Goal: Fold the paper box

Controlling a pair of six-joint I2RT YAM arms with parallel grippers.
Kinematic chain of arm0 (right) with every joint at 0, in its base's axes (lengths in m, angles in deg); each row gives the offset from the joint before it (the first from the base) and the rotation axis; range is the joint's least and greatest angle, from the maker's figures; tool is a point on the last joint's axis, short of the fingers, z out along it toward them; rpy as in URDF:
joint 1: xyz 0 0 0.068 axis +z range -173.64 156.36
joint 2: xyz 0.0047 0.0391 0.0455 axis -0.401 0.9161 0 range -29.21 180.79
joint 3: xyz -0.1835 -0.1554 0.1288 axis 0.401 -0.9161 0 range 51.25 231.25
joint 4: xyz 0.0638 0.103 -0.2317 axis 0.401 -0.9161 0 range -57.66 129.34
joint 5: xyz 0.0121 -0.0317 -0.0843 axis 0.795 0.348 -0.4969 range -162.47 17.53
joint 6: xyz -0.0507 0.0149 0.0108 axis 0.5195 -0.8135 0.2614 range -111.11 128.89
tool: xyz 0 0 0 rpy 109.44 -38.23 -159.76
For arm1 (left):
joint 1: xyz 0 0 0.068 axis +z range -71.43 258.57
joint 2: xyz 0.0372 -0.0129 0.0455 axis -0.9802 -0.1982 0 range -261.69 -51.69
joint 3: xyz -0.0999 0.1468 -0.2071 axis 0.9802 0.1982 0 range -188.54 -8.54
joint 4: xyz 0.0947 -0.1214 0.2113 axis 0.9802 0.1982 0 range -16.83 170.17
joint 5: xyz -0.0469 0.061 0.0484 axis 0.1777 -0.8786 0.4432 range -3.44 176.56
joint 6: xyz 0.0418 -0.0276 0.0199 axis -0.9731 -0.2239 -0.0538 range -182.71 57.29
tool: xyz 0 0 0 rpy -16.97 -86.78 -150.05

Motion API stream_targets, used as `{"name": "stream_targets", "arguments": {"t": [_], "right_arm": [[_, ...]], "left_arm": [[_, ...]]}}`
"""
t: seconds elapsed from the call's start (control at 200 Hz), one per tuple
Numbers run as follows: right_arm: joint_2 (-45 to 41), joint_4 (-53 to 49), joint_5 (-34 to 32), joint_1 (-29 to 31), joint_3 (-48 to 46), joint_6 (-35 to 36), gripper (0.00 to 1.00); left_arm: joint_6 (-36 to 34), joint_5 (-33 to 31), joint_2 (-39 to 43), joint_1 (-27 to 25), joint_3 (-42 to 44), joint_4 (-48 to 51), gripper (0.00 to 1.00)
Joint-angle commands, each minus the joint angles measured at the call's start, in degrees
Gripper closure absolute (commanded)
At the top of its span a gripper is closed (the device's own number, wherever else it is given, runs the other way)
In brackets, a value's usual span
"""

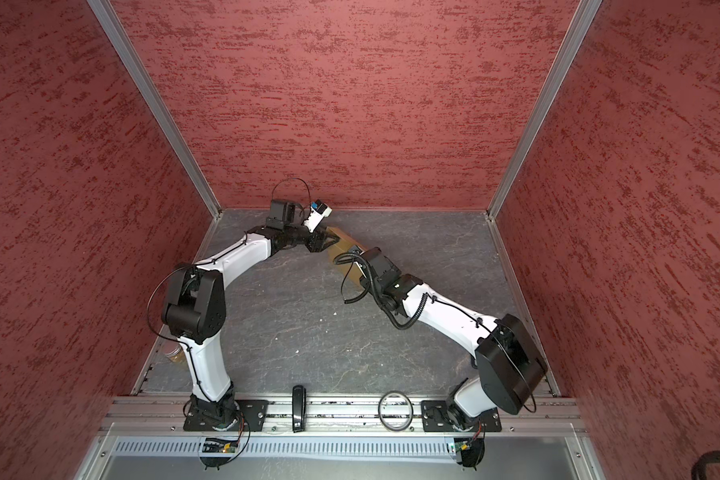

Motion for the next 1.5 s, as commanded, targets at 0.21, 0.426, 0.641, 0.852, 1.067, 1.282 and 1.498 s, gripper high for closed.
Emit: {"name": "stream_targets", "arguments": {"t": [0.21, 0.426, 0.641, 0.852, 1.067, 1.282, 1.498], "right_arm": [[1.7, -3.2, 0.7, -1.0, 0.5, -2.4, 0.45], [2.4, -3.5, 1.1, -1.1, 0.9, -2.6, 0.45], [2.7, -3.6, 1.4, -1.2, 1.4, -2.6, 0.45], [2.8, -3.6, 1.6, -1.1, 1.7, -2.7, 0.45], [3.0, -3.5, 1.7, -1.2, 1.9, -2.6, 0.45], [3.1, -3.7, 1.9, -1.1, 2.5, -2.6, 0.45], [3.1, -3.6, 1.9, -0.9, 2.3, -3.0, 0.45]], "left_arm": [[-0.4, -4.9, -0.6, 1.9, 2.5, 7.9, 0.42], [-1.7, -4.3, 0.4, 3.1, 2.6, 9.0, 0.40], [-2.8, -2.9, 1.2, 4.5, 2.7, 10.2, 0.40], [-1.7, -1.9, 2.3, 6.1, 3.4, 9.3, 0.40], [10.7, 4.0, 4.4, 8.3, 5.1, 2.8, 0.40], [30.4, 6.1, 7.1, 8.2, 6.2, -2.4, 0.38], [53.1, 8.7, 6.3, 8.0, 8.7, -11.0, 0.35]]}}
